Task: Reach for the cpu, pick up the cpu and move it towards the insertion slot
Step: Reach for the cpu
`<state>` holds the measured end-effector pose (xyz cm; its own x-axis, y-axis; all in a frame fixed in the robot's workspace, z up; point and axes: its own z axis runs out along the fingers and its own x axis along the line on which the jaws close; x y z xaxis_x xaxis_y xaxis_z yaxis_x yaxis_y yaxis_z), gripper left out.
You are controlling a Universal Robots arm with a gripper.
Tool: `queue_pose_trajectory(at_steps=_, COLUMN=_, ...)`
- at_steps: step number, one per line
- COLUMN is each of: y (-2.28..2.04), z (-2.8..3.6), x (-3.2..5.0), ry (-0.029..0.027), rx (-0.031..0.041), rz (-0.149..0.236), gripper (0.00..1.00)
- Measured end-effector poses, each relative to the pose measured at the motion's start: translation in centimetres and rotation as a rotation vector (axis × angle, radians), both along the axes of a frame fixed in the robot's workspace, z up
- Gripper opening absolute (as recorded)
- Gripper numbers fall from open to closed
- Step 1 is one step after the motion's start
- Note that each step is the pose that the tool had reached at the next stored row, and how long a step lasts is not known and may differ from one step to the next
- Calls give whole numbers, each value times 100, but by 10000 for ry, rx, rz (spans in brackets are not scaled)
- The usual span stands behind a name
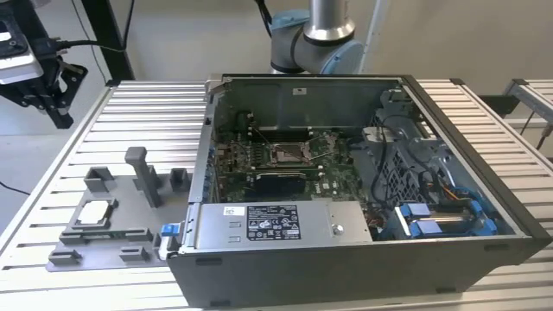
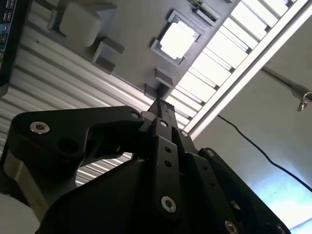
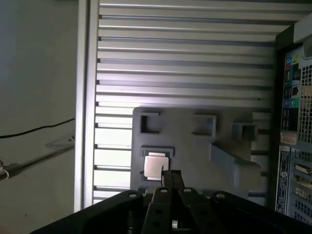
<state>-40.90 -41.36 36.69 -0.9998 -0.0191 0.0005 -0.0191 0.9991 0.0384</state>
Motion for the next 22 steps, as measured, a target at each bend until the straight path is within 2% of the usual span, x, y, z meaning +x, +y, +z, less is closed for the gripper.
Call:
queue_pose_trajectory(at_steps=3, y=-6, z=-12, x=-36, ry=-2, rx=0, rz=0, gripper=0)
queue_pose_trajectory(at_steps=9, y=-6, z=-12, x=-39, ry=0, rx=0, rz=1, gripper=0)
queue_pose_trajectory(at_steps=10, y=-6, z=-12, x=-39, ry=-1, rx=0, rz=1, gripper=100)
queue_pose_trajectory(at_steps=19, y=-6, z=-13, x=-44, ry=-1, rx=0, rz=1, gripper=100)
queue_pose_trajectory(at_steps=22, y=-6, z=-30, x=-44, ry=-2, rx=0, rz=1, gripper=100)
